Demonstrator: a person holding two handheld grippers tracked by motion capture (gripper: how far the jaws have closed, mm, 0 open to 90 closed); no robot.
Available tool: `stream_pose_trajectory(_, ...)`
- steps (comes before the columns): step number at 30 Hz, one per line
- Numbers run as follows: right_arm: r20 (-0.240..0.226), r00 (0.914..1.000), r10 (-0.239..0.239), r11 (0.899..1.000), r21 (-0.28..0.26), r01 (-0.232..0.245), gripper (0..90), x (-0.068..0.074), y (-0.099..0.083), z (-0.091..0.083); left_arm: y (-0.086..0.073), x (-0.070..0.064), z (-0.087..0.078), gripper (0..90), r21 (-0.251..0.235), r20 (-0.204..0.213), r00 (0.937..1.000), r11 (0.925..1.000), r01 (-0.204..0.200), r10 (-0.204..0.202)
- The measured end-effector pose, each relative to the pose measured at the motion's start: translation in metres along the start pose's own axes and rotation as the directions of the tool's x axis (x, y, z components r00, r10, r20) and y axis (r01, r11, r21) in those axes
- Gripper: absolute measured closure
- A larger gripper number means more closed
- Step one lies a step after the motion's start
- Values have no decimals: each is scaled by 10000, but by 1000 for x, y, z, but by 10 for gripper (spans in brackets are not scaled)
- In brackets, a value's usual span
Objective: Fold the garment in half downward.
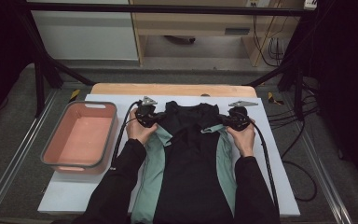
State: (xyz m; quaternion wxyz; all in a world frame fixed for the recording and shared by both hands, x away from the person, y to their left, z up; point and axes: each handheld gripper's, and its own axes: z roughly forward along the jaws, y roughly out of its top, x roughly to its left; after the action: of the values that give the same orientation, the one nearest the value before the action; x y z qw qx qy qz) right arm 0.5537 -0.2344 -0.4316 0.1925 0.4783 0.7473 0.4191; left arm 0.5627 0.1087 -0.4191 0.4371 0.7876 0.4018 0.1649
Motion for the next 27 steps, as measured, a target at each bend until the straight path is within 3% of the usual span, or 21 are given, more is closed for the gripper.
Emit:
stream_pose_trajectory(6, 244, 9996, -136, 9978, -650, 152, 864, 2, 15, -7, 15, 2, -7, 872, -520, -118, 9999, 9986, -59, 53)
stream_pose_trajectory(13, 440, 9972, -610, 9889, -1331, 664, 863, 6, 30, -17, 27, 1, -23, 871, -1128, -55, 9999, 9935, -169, 164)
stream_pose_trajectory(19, 321, 9948, -964, 9859, -1340, 998, 861, 11, 24, -22, 23, -13, -36, 871, -1395, 201, 9984, 9890, -498, 532)
stream_pose_trajectory(27, 216, 9895, -1431, 9771, -1561, 1447, 861, 19, 15, -36, 15, -39, -53, 871, -1617, 177, 9933, 9807, -1095, 1138)
